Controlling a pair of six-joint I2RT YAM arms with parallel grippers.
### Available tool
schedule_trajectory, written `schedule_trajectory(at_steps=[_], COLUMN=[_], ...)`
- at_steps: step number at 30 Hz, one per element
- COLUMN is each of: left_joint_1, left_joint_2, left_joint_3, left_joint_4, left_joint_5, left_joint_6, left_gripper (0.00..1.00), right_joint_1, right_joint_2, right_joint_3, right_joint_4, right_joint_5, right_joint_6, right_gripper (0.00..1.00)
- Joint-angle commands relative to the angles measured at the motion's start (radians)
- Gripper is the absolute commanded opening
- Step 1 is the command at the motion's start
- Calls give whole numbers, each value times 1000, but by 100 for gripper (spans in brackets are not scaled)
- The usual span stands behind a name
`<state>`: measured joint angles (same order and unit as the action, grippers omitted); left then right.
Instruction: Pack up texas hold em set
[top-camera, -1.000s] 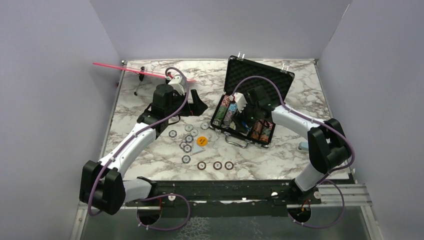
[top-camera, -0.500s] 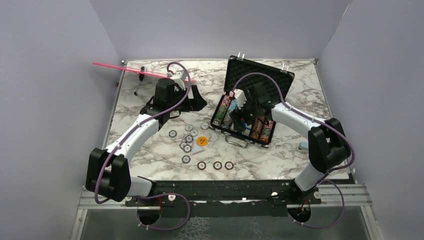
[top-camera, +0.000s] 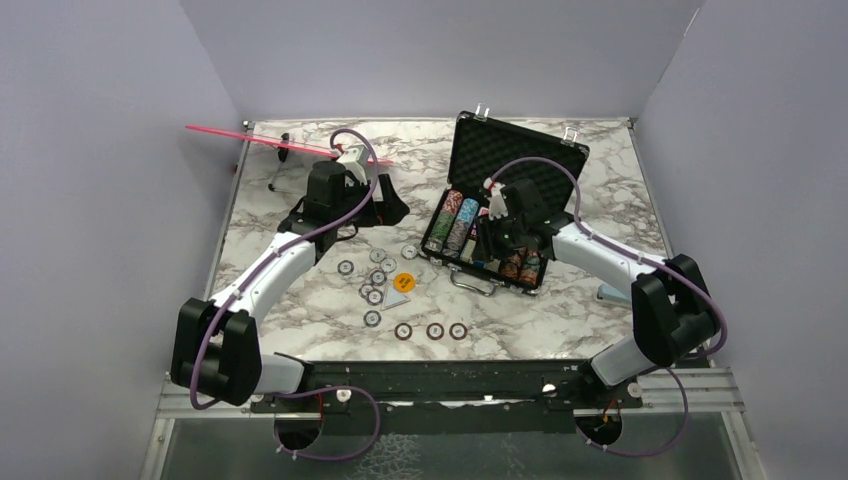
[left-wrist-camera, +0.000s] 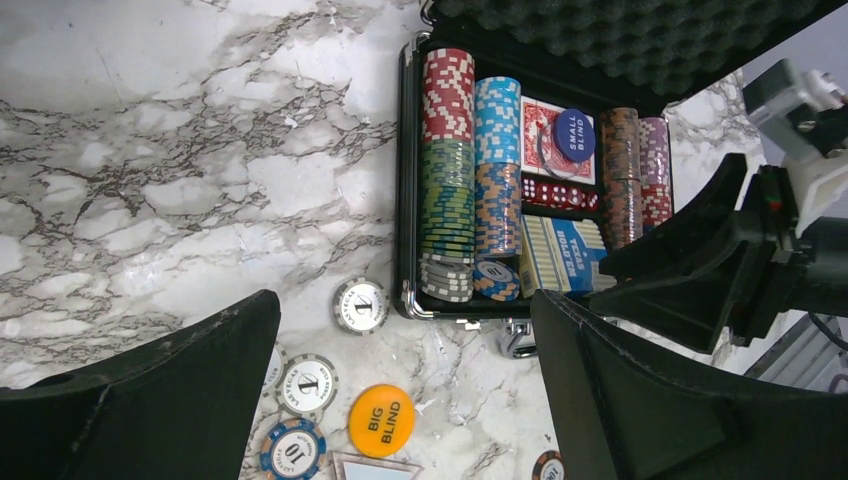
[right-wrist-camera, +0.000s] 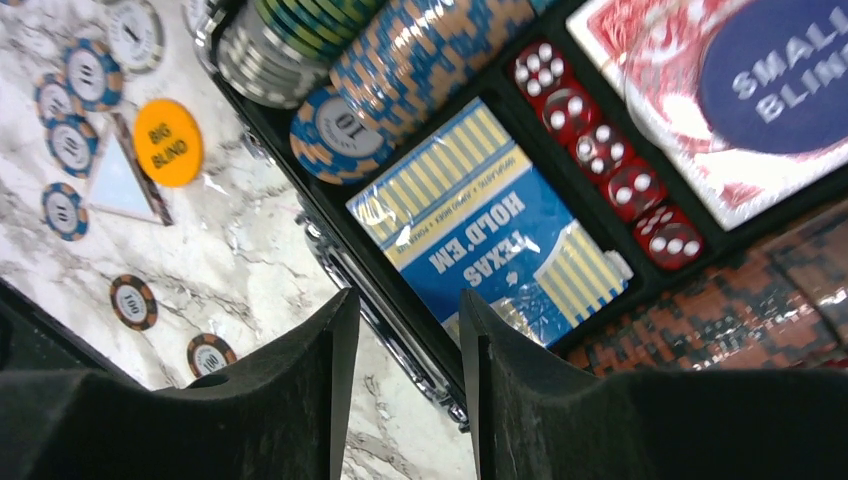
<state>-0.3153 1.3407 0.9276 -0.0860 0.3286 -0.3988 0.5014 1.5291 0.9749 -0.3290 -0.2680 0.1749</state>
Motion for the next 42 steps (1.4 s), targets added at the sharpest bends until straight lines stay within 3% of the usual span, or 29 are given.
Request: schedule_trajectory(at_steps=[1,10,19,31,35,42], left_joint_1=[4,5,10,21,25,27], left_joint_2=[-52,-61,-72,-74,-75,-88], left_joint_3=[-24,-27,-24,-22,-22,-27], left_joint_4=[45,36,30,23,23,19], left_joint_5=[-13,-21,-33,-30,-29,-30], left_joint_6=[3,5,12,16,14,13], left_gripper=[99,99,99,99,99,99], right_joint_1=[24,58,122,155,151,117], right_joint_2=[-8,62,127,55,13,67], right_joint_3=[-28,-18,29,88,97,169], right_joint_4=[-4,-41,-72,-104,-74,-71], right_joint_5=[103,268,435,508,596,657], right_joint_6=[48,64,109,201,215,220], right_gripper=[44,37,38,45,51,60])
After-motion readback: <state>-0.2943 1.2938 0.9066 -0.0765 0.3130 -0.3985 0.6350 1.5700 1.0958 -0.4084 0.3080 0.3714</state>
